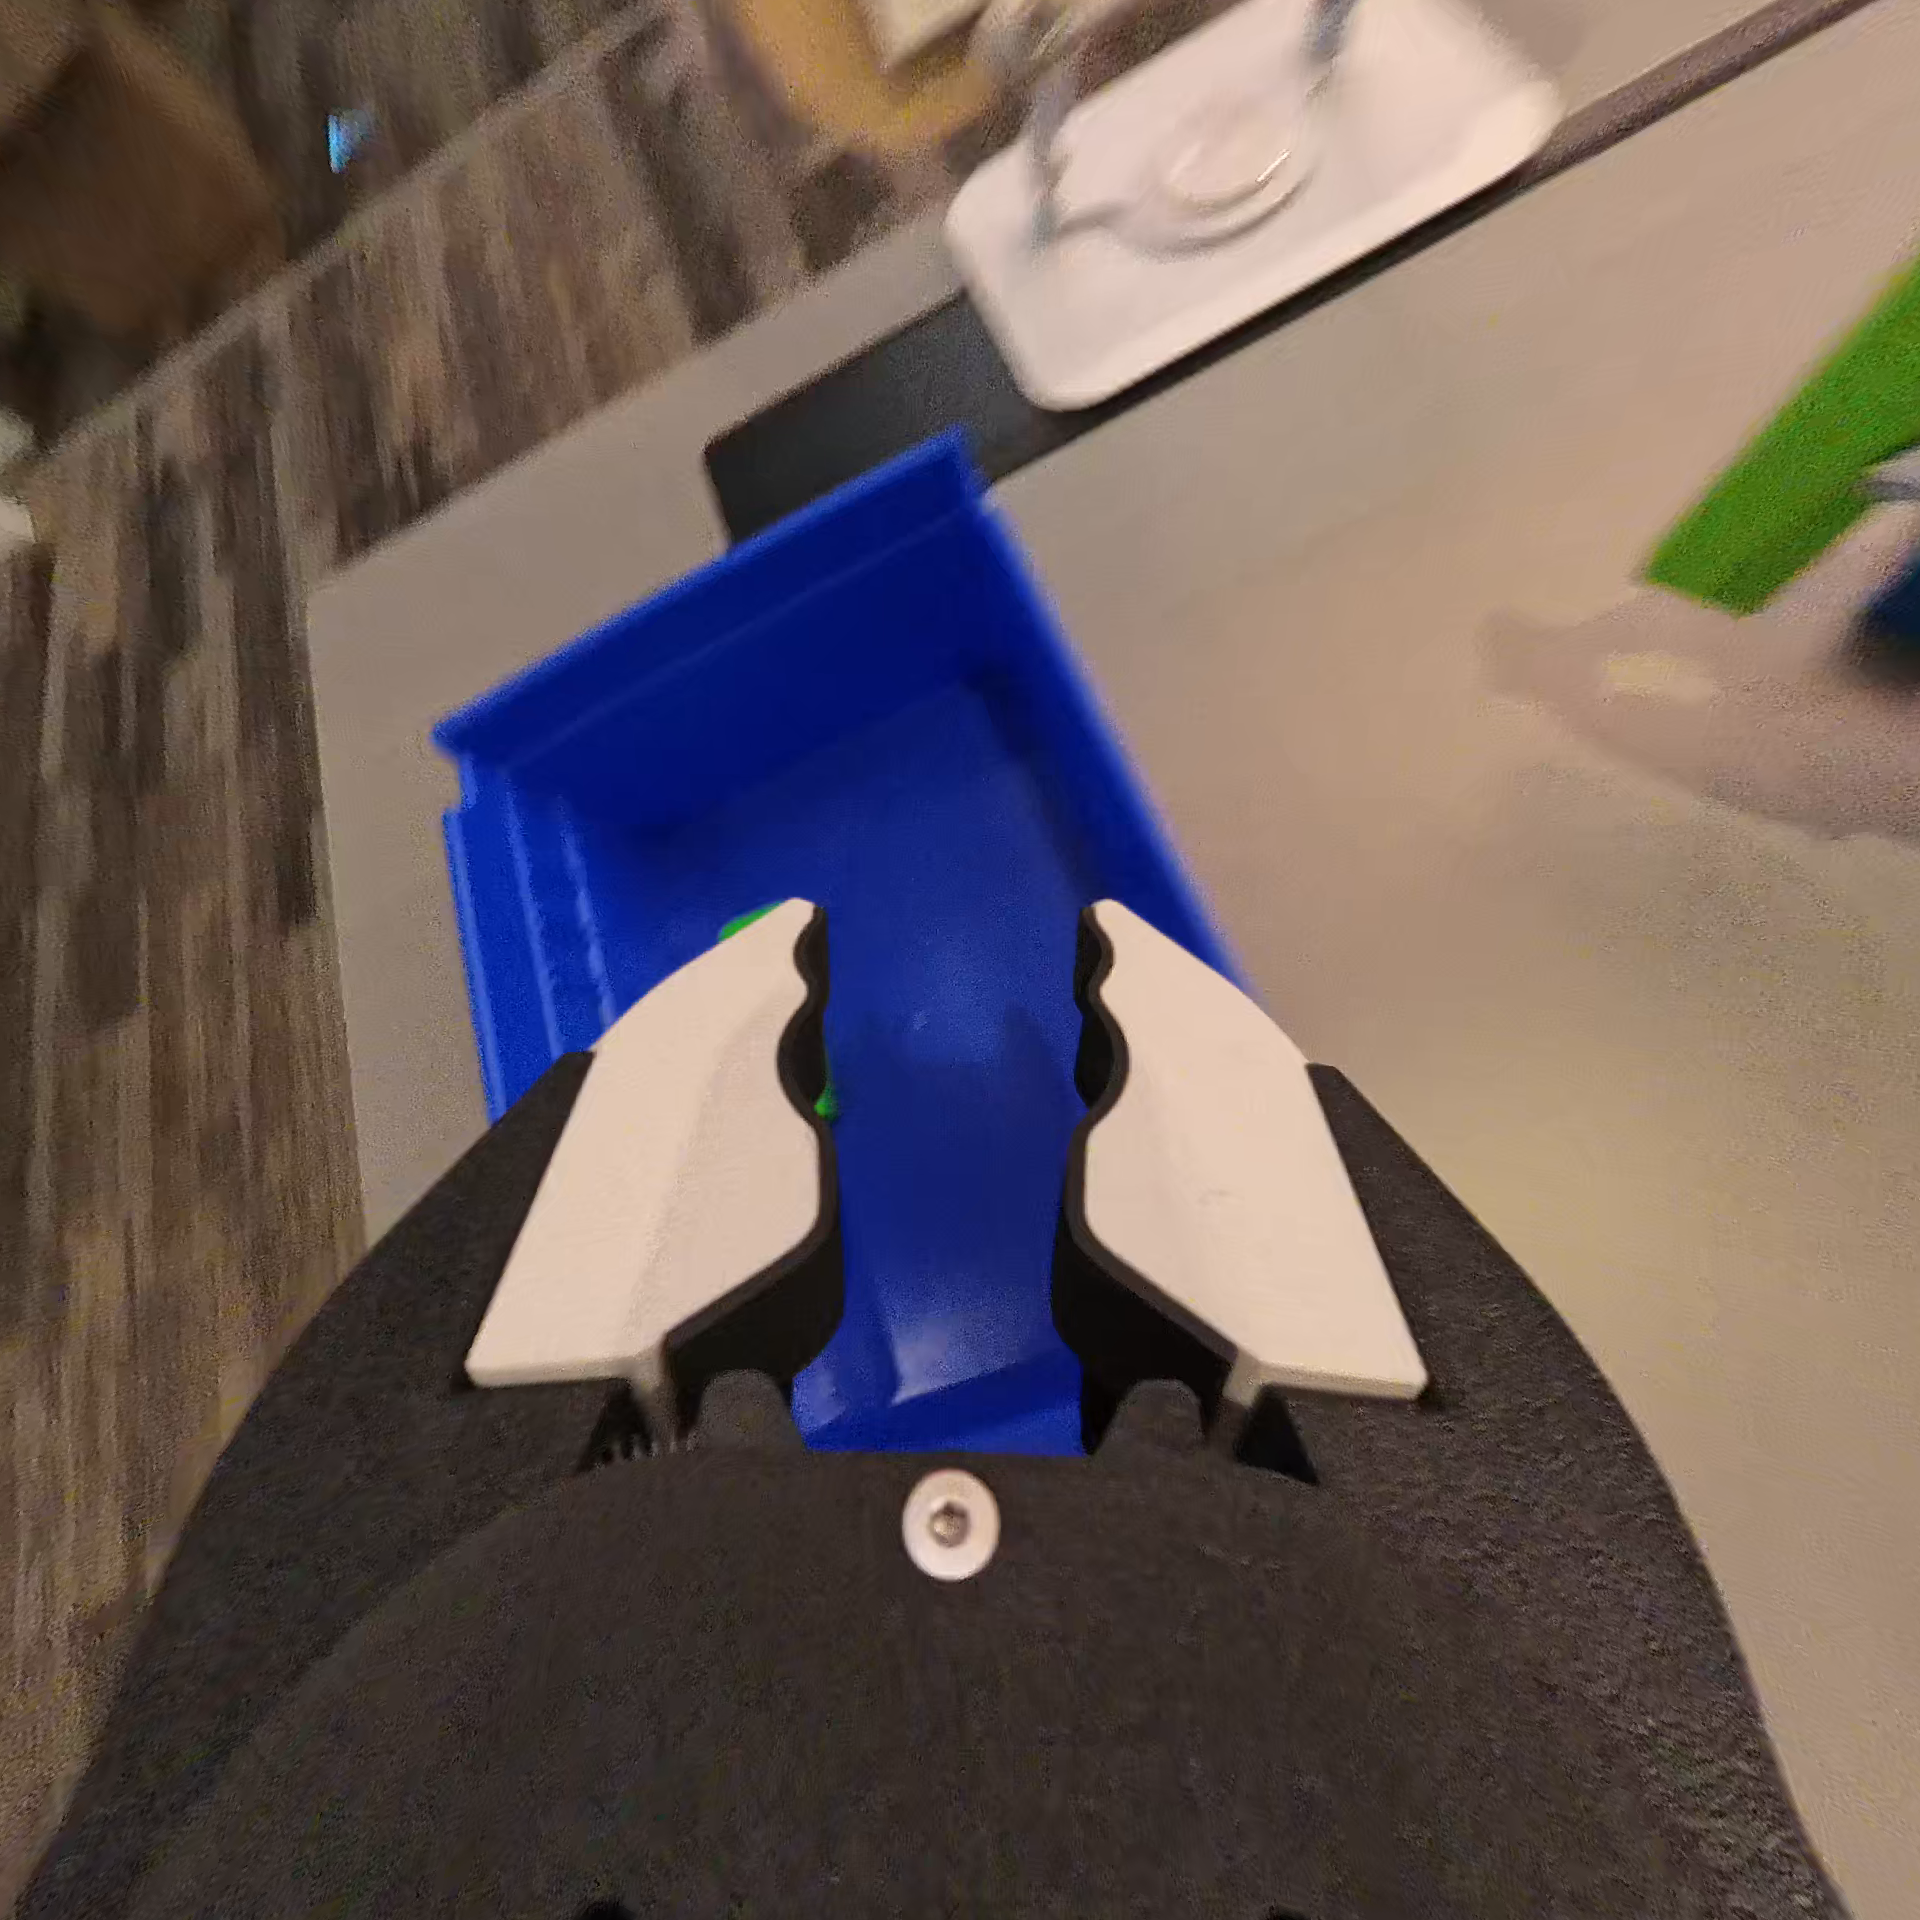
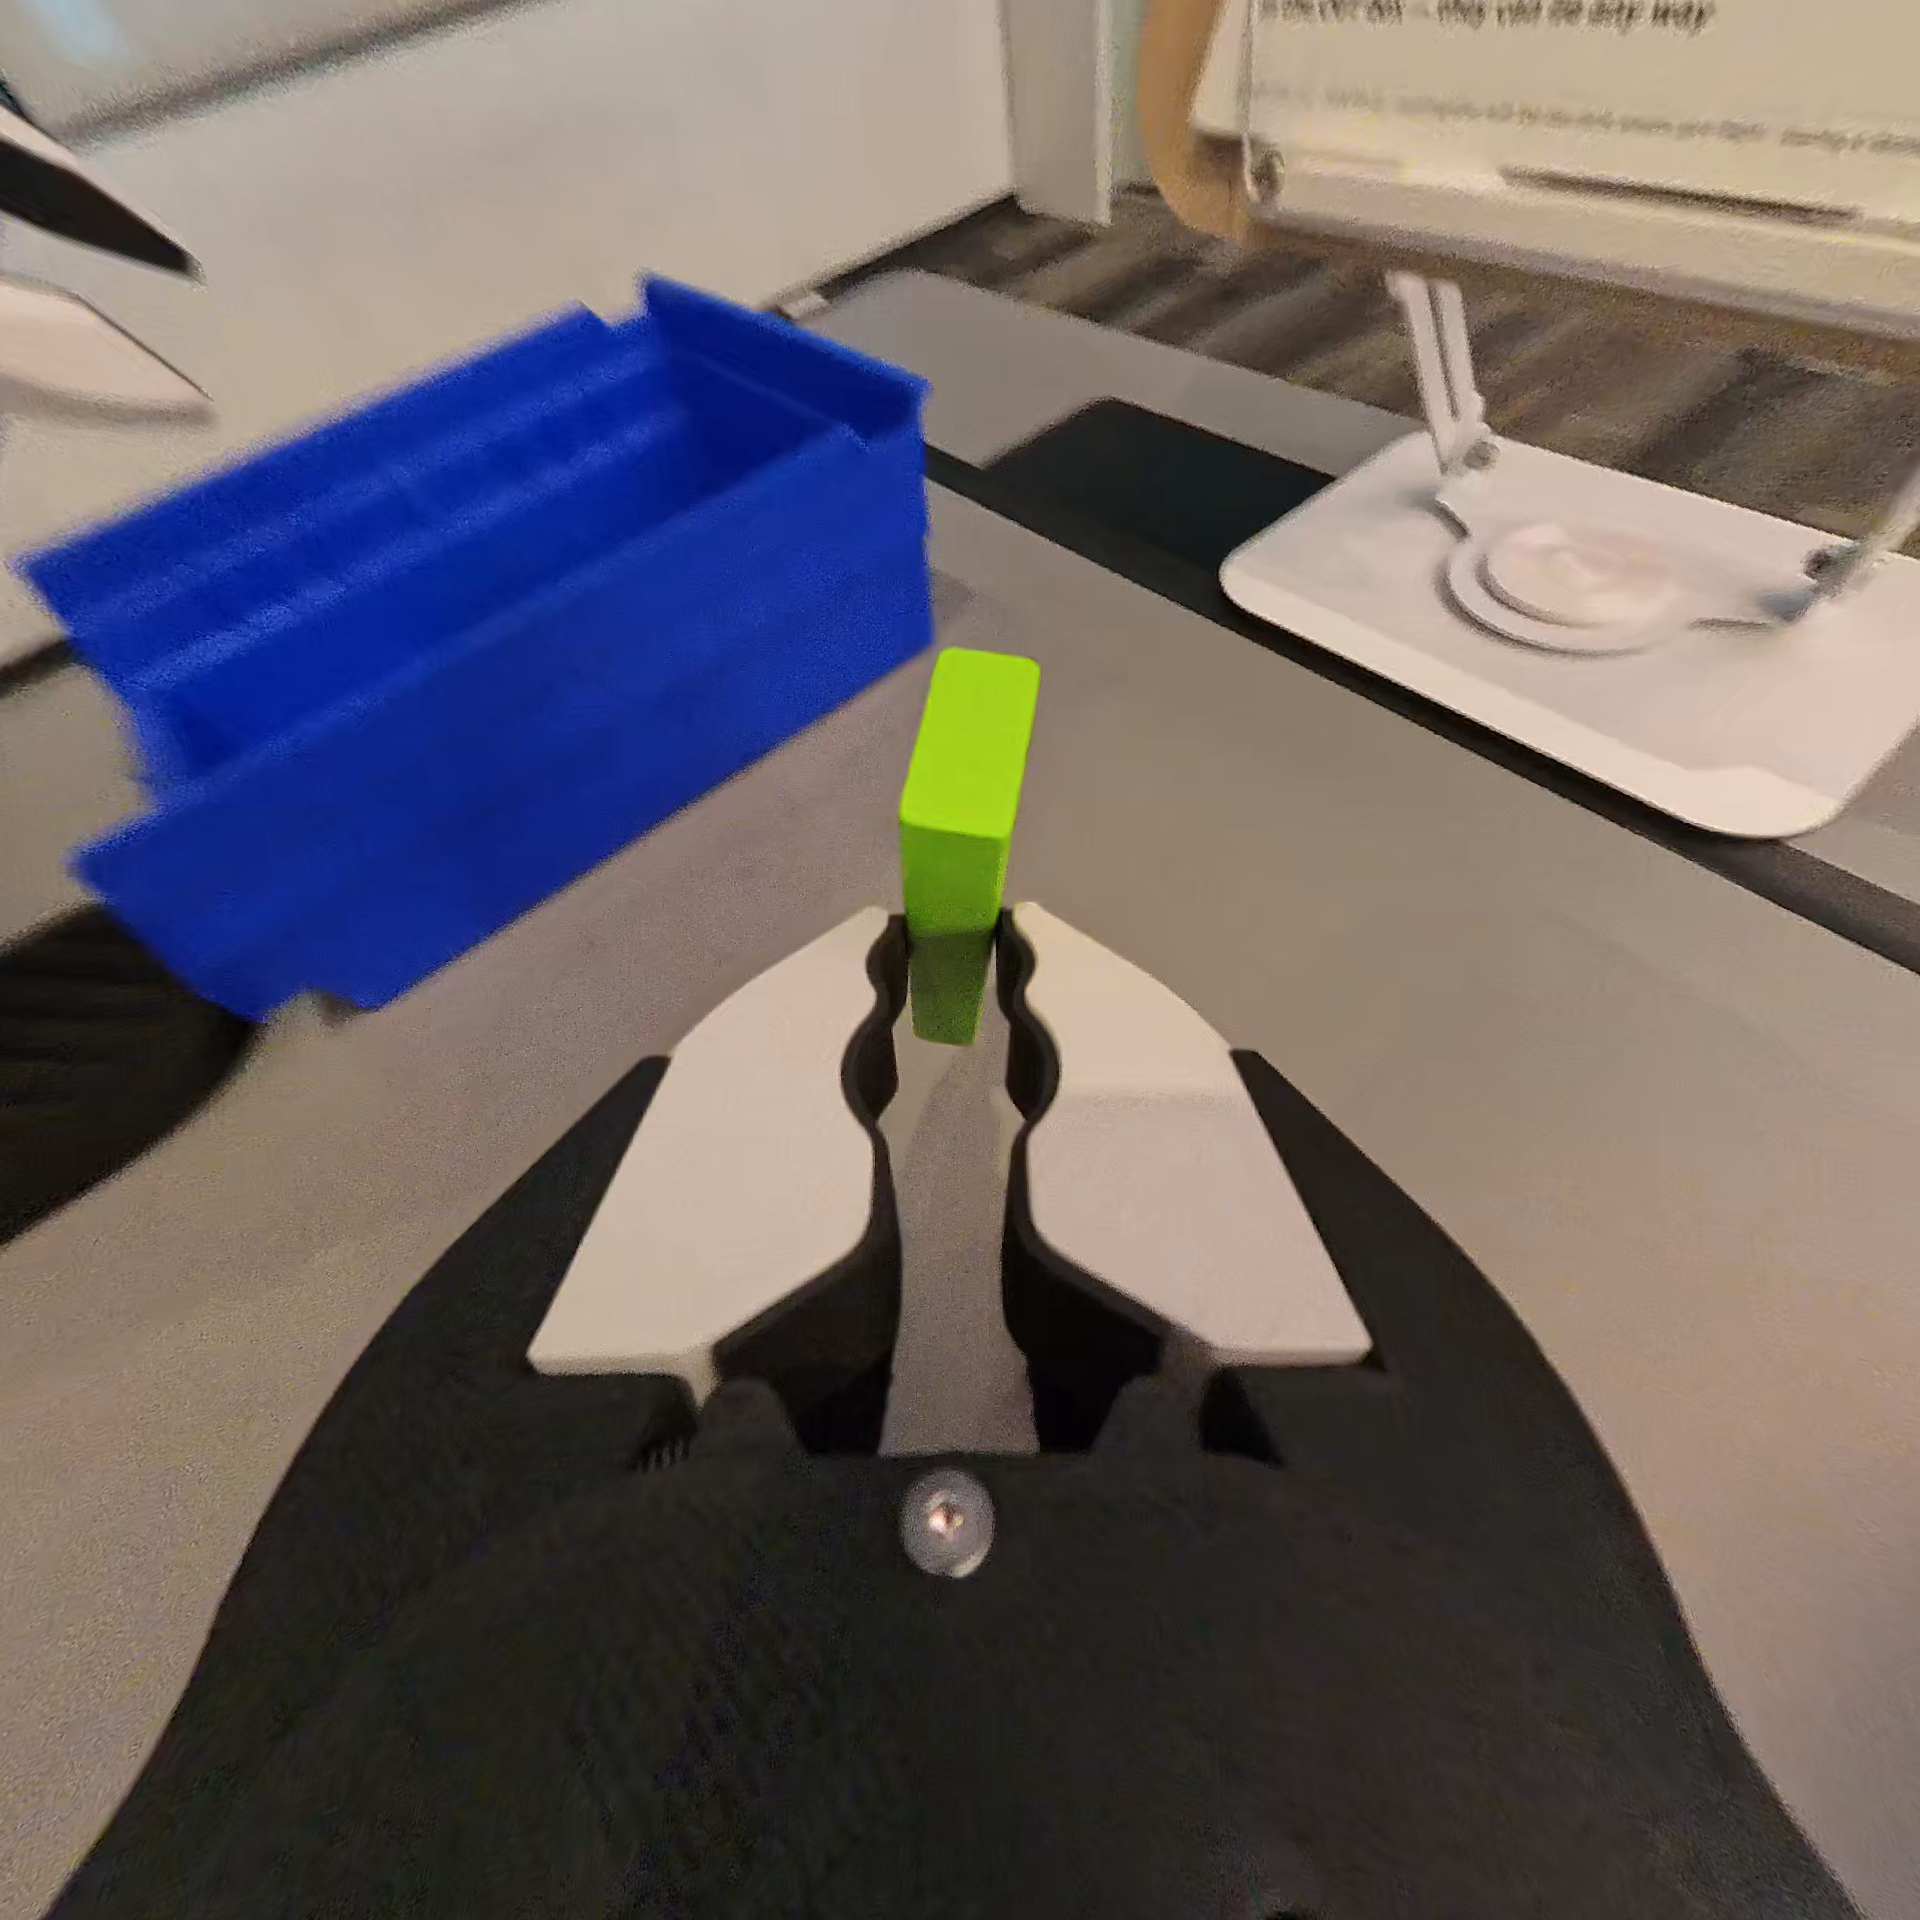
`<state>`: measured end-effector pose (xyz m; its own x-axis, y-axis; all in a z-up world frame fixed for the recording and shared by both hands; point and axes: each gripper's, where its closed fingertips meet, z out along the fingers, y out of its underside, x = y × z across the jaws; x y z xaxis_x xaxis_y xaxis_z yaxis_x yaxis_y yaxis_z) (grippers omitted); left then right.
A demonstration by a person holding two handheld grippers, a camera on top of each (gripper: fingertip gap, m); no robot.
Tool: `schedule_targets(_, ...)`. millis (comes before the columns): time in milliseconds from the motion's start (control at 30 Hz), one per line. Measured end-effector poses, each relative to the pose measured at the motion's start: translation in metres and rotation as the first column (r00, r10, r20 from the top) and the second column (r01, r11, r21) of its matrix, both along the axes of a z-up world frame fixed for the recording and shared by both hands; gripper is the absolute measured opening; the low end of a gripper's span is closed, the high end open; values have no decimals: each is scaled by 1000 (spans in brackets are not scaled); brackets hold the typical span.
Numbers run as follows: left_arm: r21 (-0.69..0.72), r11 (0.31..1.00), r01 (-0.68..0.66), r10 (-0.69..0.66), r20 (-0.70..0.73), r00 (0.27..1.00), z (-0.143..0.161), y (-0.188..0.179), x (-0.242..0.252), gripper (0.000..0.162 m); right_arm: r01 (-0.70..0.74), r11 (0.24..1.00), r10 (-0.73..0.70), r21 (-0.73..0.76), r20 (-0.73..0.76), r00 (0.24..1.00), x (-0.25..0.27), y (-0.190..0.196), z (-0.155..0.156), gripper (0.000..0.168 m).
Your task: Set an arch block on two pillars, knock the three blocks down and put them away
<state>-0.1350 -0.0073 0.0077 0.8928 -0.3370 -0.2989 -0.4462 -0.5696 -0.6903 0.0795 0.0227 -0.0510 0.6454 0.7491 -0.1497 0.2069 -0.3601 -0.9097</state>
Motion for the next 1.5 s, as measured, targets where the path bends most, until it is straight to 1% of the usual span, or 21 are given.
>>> schedule_targets(67, -89, 991, -105, 101, -39, 994, -24, 10, -42, 49, 31, 1000, -31, 6, 83, 996, -4, 8, -18, 17)
schedule_targets(133, -170, 973, -156, 141, -96, 985, -50, 13, -68, 52, 50, 999, -52, 17, 164, 985, -7, 13, -33, 17)
schedule_targets(200, -222, 960, -169, 143, -130, 981, -70, 14, -80, 53, 49, 999, -52, 16, 198, 979, -11, 13, -41, 17)
schedule_targets(300, -279, 943, -180, 151, -121, 981, -91, 18, -85, 56, 57, 998, -56, 0, 197, 979, -15, 14, -47, 17)
schedule_targets(433, -344, 913, -220, 179, -149, 973, -114, 26, -93, 55, 57, 998, -56, 4, 248, 967, -16, 15, -57, 17)
schedule_targets(567, -357, 894, -271, 211, -199, 957, -129, 34, -104, 52, 47, 999, -52, 27, 281, 958, -18, 15, -61, 17)
schedule_targets(800, -446, 831, -333, 249, -236, 939, -151, 37, -114, 65, 38, 999, -38, 6, 287, 957, -18, 14, -62, 17)
schedule_targets(833, -451, 831, -325, 249, -220, 943, -151, 40, -112, 59, 35, 999, -30, -11, 280, 959, -18, 14, -63, 19)
schedule_targets(900, -460, 825, -328, 257, -212, 943, -153, 43, -113, 59, 34, 999, -23, -40, 262, 965, -17, 14, -63, 26)
schedule_targets(1000, -491, 809, -324, 268, -183, 946, -154, 43, -110, 54, 39, 999, -29, -32, 262, 965, -13, 15, -60, 33)
schedule_targets(1033, -510, 802, -312, 269, -159, 950, -155, 42, -108, 47, 39, 999, -32, -23, 263, 964, -12, 16, -57, 35)
schedule_targets(1067, -522, 794, -312, 278, -145, 950, -156, 41, -107, 44, 38, 999, -33, -15, 261, 965, -11, 16, -54, 36)
schedule_targets(1100, -525, 787, -325, 286, -157, 945, -156, 41, -110, 36, 36, 999, -34, -6, 258, 966, -11, 15, -50, 36)
schedule_targets(1133, -529, 783, -328, 278, -174, 945, -157, 40, -112, 32, 36, 999, -36, 3, 253, 967, -10, 15, -46, 38)
schedule_targets(1267, -542, 784, -303, 244, -179, 953, -156, 36, -111, 32, 33, 998, -42, 44, 232, 972, -6, 12, -27, 40)
schedule_targets(1300, -542, 787, -294, 237, -174, 956, -155, 35, -109, 32, 33, 998, -44, 53, 224, 973, -5, 12, -22, 40)
schedule_targets(1400, -485, 832, -269, 221, -156, 963, -143, 33, -105, 32, 37, 995, -54, 87, 195, 979, -2, 9, -5, 42)
schedule_targets(1500, -382, 895, -230, 195, -129, 972, -115, 29, -97, 32, 47, 990, -69, 135, 161, 984, 1, 5, 15, 44)
